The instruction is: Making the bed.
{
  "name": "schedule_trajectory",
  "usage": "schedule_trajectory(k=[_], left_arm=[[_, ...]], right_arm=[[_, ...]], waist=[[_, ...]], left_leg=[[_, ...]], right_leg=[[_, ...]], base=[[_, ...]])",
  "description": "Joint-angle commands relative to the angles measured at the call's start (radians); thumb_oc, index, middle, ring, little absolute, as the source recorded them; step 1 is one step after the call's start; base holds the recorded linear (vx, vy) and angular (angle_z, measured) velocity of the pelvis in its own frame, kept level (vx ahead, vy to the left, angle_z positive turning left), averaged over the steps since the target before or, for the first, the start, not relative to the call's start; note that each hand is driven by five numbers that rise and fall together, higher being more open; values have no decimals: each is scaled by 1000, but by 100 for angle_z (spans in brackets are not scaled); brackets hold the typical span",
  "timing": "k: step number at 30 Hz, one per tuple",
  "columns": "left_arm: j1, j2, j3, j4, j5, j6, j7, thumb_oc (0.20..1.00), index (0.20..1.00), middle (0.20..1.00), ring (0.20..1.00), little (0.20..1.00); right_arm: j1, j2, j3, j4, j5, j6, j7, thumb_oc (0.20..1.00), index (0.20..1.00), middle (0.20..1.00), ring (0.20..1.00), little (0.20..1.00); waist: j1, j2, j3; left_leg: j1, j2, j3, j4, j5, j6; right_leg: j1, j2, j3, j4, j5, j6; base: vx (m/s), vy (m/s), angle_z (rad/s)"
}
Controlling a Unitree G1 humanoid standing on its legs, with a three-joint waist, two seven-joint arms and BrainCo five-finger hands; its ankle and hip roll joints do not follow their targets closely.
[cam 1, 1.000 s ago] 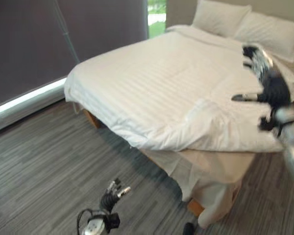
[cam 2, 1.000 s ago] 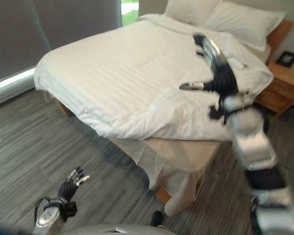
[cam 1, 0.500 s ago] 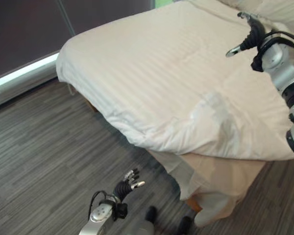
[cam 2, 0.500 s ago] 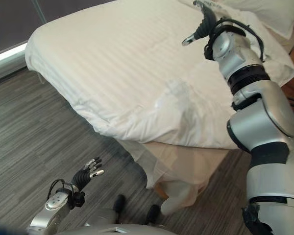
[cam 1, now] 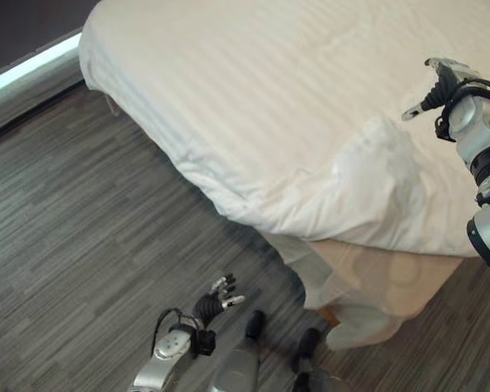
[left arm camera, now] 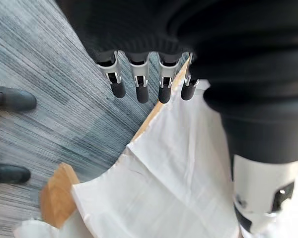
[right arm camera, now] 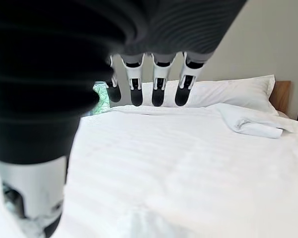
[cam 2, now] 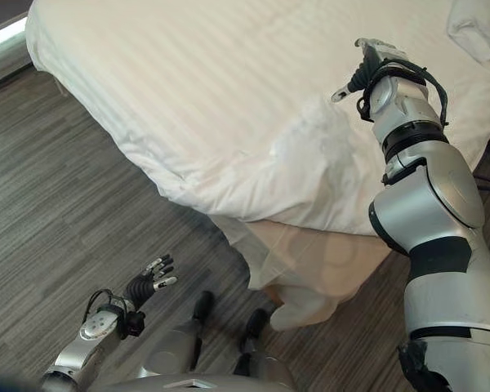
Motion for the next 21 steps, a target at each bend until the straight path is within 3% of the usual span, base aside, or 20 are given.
schedule_trajectory(k=[1, 12, 21], left_arm=[[-15, 27, -40, -60, 4, -26, 0, 1000, 1000, 1000, 1000, 1000], [-37, 27, -35, -72, -18, -24, 33, 1000, 1000, 1000, 1000, 1000], [-62, -1, -38, -53, -11, -19, 48, 1000, 1000, 1000, 1000, 1000]], right_arm=[[-59, -53, 62, -19, -10, -3, -2, 1000, 1000, 1000, 1000, 1000], [41, -12, 23, -50, 32, -3, 13, 1000, 1000, 1000, 1000, 1000], [188, -17, -46, 1, 0, 4, 25, 1000, 1000, 1000, 1000, 1000]], waist=[[6, -11, 2], [-4, 6, 51], [3, 42, 116]], left_leg=[[20, 16, -56, -57, 54, -45], [-72, 8, -69, -57, 82, -49], [-179, 4, -86, -57, 112, -59]], right_leg=[[7, -46, 27, 14, 53, 86], [-89, -41, 56, 14, 75, 82], [-189, -39, 63, 14, 94, 85]], base=[[-10, 1, -4], [-36, -3, 1], [-36, 8, 3]])
